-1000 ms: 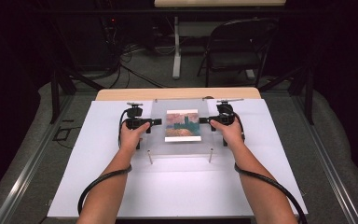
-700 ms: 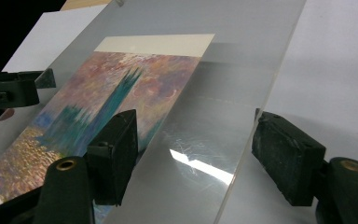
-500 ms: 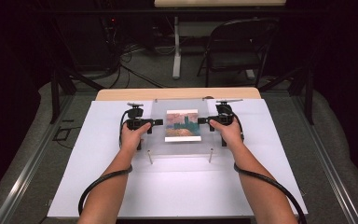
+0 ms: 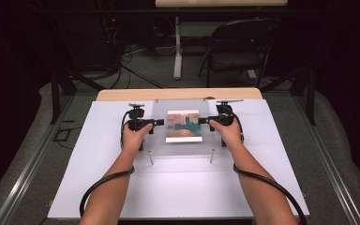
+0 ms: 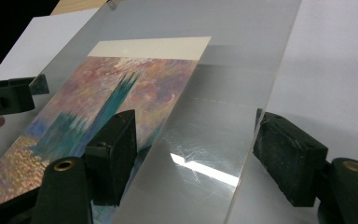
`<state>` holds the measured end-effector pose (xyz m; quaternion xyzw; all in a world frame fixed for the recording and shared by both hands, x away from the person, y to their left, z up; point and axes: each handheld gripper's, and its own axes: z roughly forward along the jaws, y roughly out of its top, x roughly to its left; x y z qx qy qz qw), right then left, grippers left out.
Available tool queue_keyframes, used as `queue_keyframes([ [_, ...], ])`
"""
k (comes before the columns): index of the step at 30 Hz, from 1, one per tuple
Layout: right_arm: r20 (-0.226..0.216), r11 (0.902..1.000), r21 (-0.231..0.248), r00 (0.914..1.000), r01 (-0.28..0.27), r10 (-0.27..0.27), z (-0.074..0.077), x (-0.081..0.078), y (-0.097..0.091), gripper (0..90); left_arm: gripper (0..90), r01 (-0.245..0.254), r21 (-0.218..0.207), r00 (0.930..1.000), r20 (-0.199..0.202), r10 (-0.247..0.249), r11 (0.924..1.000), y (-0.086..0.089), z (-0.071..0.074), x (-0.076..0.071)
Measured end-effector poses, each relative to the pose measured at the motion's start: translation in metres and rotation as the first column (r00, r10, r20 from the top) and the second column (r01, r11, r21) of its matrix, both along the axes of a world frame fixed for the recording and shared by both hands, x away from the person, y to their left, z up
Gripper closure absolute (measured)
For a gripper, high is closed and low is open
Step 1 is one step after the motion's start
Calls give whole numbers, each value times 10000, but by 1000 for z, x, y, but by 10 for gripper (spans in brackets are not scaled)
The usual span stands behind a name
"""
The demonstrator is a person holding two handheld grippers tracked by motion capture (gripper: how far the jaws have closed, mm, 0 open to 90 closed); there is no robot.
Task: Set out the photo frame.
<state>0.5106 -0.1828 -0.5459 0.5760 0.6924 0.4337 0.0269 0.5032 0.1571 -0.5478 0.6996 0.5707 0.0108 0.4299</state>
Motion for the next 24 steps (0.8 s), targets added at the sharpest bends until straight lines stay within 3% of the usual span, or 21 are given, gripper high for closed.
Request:
queue_keyframes([
  [12, -172, 9956, -410, 9962, 847, -855, 4, -1, 11, 296, 292, -346, 117, 9993, -119, 348, 9993, -4, 2, 0],
  [24, -213, 9944, -547, 9955, 908, -920, 7, -1, 13, 296, 299, -589, 307, 9979, -244, 596, 9978, -7, 7, -1],
])
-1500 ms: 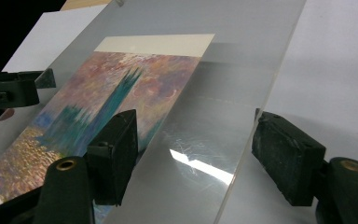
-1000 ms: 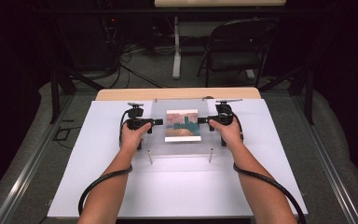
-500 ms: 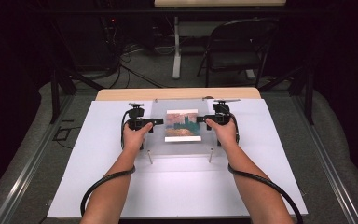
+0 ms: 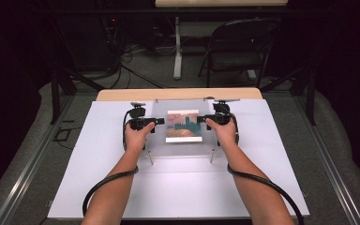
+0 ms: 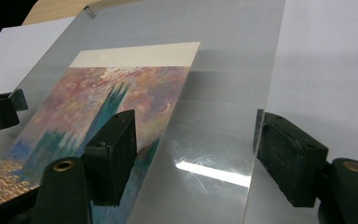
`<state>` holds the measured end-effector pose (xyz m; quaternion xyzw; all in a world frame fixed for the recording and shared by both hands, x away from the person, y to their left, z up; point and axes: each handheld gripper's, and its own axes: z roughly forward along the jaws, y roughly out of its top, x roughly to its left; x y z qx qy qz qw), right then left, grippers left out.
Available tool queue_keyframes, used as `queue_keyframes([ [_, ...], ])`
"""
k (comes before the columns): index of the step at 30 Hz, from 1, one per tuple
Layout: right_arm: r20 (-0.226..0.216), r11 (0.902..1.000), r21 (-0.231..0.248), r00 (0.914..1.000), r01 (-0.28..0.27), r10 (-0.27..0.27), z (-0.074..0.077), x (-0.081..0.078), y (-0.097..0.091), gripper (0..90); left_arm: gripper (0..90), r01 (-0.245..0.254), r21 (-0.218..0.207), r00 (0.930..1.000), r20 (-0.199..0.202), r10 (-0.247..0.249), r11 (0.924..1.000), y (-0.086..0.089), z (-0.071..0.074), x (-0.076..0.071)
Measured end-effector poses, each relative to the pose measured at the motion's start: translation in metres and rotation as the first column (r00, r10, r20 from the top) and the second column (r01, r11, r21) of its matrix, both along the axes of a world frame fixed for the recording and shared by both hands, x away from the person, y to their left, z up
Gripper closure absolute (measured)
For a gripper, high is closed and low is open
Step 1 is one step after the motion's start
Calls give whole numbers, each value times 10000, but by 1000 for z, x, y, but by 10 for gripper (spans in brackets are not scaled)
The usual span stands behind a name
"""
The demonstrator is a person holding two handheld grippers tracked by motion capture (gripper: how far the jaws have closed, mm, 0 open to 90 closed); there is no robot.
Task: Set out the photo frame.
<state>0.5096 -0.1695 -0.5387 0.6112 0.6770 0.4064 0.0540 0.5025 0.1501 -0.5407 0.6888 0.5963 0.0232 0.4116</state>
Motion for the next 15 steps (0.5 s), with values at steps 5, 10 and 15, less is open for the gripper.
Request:
queue_keyframes([
  [5, 32, 9999, -115, 10000, 26, -26, 5, -1, 2, 296, 299, 28, 112, 10000, 48, -29, 9999, 0, 4, -1],
  [10, 156, 9997, -236, 9999, 40, -36, 10, -3, 3, 296, 299, 42, 236, 10000, 67, -44, 9997, -2, 11, -3],
  [15, 467, 9993, -383, 9989, -33, 51, 17, -7, 4, 296, 299, 47, 428, 9996, 293, -60, 9991, -2, 19, -7],
])
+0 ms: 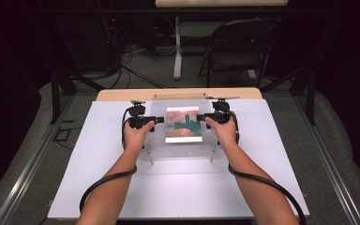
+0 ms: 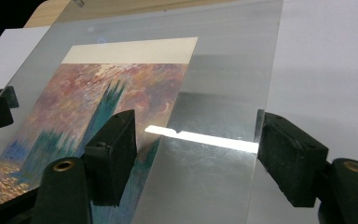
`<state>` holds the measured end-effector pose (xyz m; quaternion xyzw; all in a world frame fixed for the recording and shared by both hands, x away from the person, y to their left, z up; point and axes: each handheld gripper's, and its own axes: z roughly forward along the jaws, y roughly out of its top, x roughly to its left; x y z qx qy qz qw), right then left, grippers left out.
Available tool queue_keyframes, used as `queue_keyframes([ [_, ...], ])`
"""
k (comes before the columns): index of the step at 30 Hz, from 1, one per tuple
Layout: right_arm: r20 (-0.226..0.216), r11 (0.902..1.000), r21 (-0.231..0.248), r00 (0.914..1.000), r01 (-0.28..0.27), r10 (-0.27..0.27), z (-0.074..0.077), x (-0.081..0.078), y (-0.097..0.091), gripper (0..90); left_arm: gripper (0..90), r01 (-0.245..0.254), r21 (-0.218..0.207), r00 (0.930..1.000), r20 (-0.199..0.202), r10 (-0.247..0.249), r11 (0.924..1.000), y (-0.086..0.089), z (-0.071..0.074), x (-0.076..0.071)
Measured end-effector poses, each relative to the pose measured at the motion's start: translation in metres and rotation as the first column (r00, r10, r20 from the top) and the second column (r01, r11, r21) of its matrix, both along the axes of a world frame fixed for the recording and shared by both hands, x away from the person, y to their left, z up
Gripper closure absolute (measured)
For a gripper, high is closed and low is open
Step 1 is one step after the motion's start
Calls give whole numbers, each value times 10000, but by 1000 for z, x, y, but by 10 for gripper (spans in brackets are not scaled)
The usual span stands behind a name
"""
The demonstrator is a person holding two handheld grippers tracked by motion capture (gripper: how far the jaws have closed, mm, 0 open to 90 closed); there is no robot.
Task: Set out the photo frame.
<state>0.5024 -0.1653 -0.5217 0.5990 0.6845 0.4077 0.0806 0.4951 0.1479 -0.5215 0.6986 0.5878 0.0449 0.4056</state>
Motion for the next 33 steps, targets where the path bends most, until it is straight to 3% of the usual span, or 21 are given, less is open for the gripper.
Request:
queue_keyframes([
  [14, 609, 9993, -382, 9981, -26, 49, 21, -15, 3, 298, 366, 13, 133, 9985, 539, -20, 9999, 3, 21, -15],
  [33, 1513, 9929, -1159, 9875, -271, 447, 51, -44, 7, 309, 447, 284, 414, 9909, 1302, -335, 9987, 9, 50, -44],
])
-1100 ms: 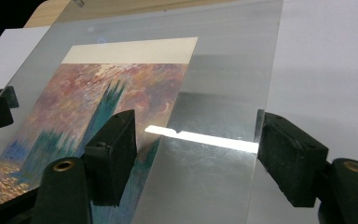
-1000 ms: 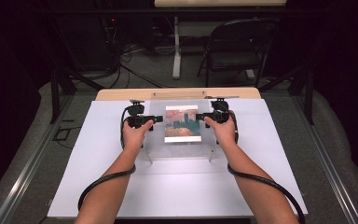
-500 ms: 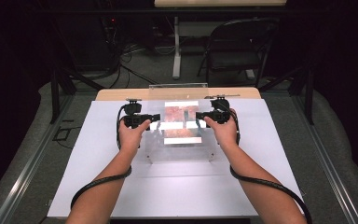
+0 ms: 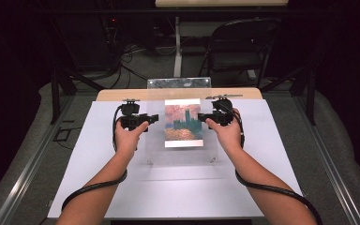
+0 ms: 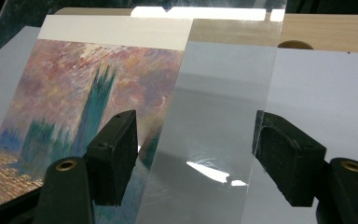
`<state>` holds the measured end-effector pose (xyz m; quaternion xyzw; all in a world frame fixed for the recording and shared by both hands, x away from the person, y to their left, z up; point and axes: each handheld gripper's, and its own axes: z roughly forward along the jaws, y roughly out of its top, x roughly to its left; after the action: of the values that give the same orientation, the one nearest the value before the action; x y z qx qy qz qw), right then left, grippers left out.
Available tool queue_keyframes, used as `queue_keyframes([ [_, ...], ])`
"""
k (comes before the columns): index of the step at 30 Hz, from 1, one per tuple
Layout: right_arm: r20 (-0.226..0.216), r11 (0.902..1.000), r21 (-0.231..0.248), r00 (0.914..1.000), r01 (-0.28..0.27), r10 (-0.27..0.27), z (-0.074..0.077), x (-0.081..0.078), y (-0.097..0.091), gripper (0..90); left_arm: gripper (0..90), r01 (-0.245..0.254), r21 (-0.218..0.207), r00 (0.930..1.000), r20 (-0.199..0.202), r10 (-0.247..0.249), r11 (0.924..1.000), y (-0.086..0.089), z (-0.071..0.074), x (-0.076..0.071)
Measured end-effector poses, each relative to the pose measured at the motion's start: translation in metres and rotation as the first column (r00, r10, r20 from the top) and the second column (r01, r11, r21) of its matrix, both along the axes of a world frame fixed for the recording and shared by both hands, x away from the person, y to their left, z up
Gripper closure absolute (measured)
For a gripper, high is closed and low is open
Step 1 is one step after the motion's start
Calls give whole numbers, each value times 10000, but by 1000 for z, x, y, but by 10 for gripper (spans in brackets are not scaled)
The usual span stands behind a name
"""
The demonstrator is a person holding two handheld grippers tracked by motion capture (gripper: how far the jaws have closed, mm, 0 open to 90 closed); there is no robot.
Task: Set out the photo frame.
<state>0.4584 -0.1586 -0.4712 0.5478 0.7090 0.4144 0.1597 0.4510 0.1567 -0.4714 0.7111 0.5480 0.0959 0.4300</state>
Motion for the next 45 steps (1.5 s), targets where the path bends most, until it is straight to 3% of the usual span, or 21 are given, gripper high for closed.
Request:
queue_keyframes([
  [13, 535, 9991, -349, 9982, -250, 269, 17, -24, -3, 363, 517, 143, 137, 9989, 455, -149, 9998, 4, 17, -23],
  [20, 727, 9994, -78, 9968, -339, 344, 23, -37, -8, 406, 538, 228, 260, 9965, 794, -248, 9994, 5, 23, -36],
  [28, 1229, 9990, -149, 9914, -427, 442, 29, -54, -9, 406, 567, 127, 126, 9936, 1122, -140, 9998, 6, 28, -52],
  [36, 1461, 9980, -377, 9877, -515, 565, 35, -70, -9, 406, 582, 262, 227, 9903, 1359, -291, 9994, 7, 32, -65],
  [45, 1827, 9962, -487, 9799, -717, 794, 38, -87, -11, 417, 601, 369, 31, 9853, 1666, -369, 9993, 11, 36, -83],
])
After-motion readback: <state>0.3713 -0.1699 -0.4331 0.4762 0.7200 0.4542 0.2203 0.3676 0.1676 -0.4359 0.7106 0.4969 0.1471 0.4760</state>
